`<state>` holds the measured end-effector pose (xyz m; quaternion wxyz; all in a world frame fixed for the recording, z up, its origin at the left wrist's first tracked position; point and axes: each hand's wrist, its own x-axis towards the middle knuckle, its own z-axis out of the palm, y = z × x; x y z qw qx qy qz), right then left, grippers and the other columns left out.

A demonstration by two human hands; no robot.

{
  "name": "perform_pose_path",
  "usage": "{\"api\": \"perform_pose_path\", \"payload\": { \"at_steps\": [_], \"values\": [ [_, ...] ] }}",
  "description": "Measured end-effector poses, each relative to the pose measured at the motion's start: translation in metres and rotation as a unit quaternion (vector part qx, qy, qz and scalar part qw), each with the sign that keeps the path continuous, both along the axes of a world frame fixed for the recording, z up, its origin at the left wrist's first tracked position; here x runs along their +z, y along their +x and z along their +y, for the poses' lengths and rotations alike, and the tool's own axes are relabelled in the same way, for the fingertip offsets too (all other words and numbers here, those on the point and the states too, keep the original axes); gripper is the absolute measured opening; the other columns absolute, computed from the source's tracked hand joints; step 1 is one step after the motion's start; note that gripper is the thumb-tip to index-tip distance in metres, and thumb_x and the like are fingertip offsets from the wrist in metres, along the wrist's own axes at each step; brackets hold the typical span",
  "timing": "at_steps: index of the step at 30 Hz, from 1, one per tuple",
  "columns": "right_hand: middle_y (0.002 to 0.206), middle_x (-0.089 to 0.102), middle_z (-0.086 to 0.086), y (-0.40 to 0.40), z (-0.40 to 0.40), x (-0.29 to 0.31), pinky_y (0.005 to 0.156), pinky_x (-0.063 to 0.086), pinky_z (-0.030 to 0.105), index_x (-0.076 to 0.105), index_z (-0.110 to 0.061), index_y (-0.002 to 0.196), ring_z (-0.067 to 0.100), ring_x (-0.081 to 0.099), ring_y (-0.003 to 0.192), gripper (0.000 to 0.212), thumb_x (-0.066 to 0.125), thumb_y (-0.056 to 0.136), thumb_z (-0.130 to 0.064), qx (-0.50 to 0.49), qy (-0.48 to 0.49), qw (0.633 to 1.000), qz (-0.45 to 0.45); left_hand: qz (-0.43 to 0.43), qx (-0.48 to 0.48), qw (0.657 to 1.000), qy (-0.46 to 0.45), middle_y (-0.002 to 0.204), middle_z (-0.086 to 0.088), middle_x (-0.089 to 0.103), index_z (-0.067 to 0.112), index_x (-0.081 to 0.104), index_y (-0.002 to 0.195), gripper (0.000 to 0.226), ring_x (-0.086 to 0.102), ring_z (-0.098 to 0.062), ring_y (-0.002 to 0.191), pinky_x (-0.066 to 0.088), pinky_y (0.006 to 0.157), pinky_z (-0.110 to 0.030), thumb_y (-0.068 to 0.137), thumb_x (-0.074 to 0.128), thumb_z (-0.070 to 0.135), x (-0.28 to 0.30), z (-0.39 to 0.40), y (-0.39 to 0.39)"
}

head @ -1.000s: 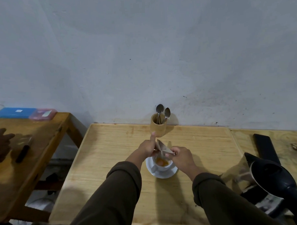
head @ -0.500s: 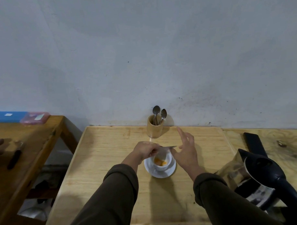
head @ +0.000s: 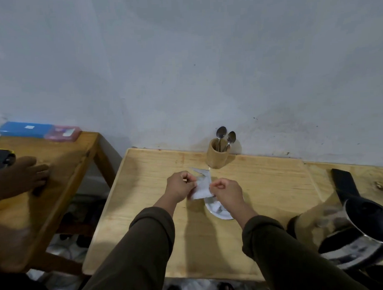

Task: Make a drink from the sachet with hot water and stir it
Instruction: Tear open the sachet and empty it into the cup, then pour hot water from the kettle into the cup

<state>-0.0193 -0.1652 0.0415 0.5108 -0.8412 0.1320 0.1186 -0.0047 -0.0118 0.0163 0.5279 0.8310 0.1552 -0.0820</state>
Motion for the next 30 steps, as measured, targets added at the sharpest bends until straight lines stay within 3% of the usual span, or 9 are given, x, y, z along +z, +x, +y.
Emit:
{"api": "perform_pose_path", "payload": {
  "at_steps": [3, 7, 10, 13, 16, 19, 22, 25, 30],
  "values": [
    [0.091, 0.073, 0.012, -0.007, 0.024, -0.020, 0.085, 0.051, 0.036, 0.072, -0.012, 0.083, 0.027, 0.066, 0.089, 0.014, 0.059, 0.084, -0.009, 0.043, -0.091, 0.995, 0.021, 0.006, -0.009, 0.999, 0.044, 0.100, -0.008, 0.075, 0.009, 0.074, 0.091, 0.014, 0.068, -0.024, 0.099, 0.053, 0.089, -0.029, 0.084, 0.062, 0.009, -0.011, 0.013, -0.010],
    [0.102, 0.073, 0.012, -0.020, 0.043, -0.035, 0.085, 0.046, 0.027, 0.073, -0.003, 0.093, 0.027, 0.064, 0.100, 0.021, 0.052, 0.088, -0.006, 0.064, -0.157, 0.985, 0.019, 0.038, -0.077, 0.987, 0.139, 0.119, -0.002, 0.071, 0.011, 0.072, 0.107, 0.026, 0.062, -0.018, 0.113, 0.040, 0.093, -0.019, 0.092, 0.051, 0.019, -0.033, 0.021, -0.020],
    [0.115, 0.069, 0.016, -0.022, 0.047, -0.041, 0.097, 0.044, 0.032, 0.069, 0.000, 0.104, 0.030, 0.060, 0.110, 0.026, 0.049, 0.089, -0.006, 0.098, -0.206, 0.973, 0.031, 0.073, -0.120, 0.974, 0.176, 0.131, 0.001, 0.064, 0.015, 0.069, 0.116, 0.031, 0.057, -0.018, 0.123, 0.037, 0.100, -0.020, 0.093, 0.049, 0.022, -0.053, 0.023, -0.023],
    [0.130, 0.059, 0.014, -0.022, 0.048, -0.045, 0.108, 0.034, 0.037, 0.060, -0.004, 0.121, 0.028, 0.051, 0.122, 0.033, 0.044, 0.093, -0.012, 0.179, -0.273, 0.943, 0.058, 0.090, -0.175, 0.960, 0.199, 0.127, -0.007, 0.065, 0.008, 0.069, 0.115, 0.034, 0.057, -0.025, 0.120, 0.040, 0.099, -0.028, 0.093, 0.045, 0.018, -0.063, 0.021, -0.024],
    [0.133, 0.056, 0.012, -0.022, 0.050, -0.045, 0.105, 0.034, 0.033, 0.057, -0.007, 0.124, 0.027, 0.051, 0.123, 0.033, 0.043, 0.095, -0.013, 0.218, -0.306, 0.924, 0.066, 0.109, -0.191, 0.946, 0.236, 0.125, -0.012, 0.063, 0.005, 0.067, 0.113, 0.034, 0.058, -0.030, 0.116, 0.045, 0.093, -0.032, 0.095, 0.039, 0.013, -0.067, 0.017, -0.022],
    [0.130, 0.058, 0.012, -0.023, 0.051, -0.044, 0.099, 0.038, 0.031, 0.059, -0.005, 0.121, 0.027, 0.052, 0.120, 0.033, 0.044, 0.093, -0.013, 0.202, -0.291, 0.933, 0.066, 0.125, -0.217, 0.929, 0.272, 0.127, -0.014, 0.060, 0.003, 0.065, 0.114, 0.035, 0.056, -0.032, 0.117, 0.046, 0.094, -0.035, 0.094, 0.038, 0.010, -0.072, 0.014, -0.024],
    [0.119, 0.065, 0.014, -0.026, 0.050, -0.040, 0.091, 0.044, 0.032, 0.064, -0.003, 0.111, 0.030, 0.058, 0.111, 0.029, 0.046, 0.091, -0.013, 0.167, -0.261, 0.950, 0.039, 0.125, -0.208, 0.934, 0.263, 0.138, -0.012, 0.054, 0.004, 0.060, 0.124, 0.038, 0.046, -0.029, 0.130, 0.041, 0.105, -0.037, 0.096, 0.038, 0.019, -0.078, 0.013, -0.026],
    [0.108, 0.070, 0.014, -0.030, 0.042, -0.036, 0.088, 0.046, 0.033, 0.068, -0.004, 0.103, 0.029, 0.062, 0.102, 0.026, 0.048, 0.090, -0.012, 0.145, -0.235, 0.961, 0.002, 0.136, -0.169, 0.950, 0.224, 0.141, -0.011, 0.051, 0.005, 0.055, 0.127, 0.041, 0.040, -0.023, 0.135, 0.036, 0.106, -0.031, 0.099, 0.031, 0.024, -0.074, 0.008, -0.030],
    [0.108, 0.071, 0.013, -0.036, 0.016, -0.017, 0.087, 0.047, 0.031, 0.067, -0.007, 0.108, 0.028, 0.064, 0.099, 0.025, 0.049, 0.091, -0.013, 0.103, -0.194, 0.974, -0.060, 0.106, -0.123, 0.960, 0.229, 0.161, -0.008, 0.017, 0.008, 0.036, 0.147, 0.054, 0.025, -0.027, 0.147, 0.028, 0.119, -0.036, 0.095, 0.044, 0.022, -0.056, -0.010, -0.049]
  ]
}}
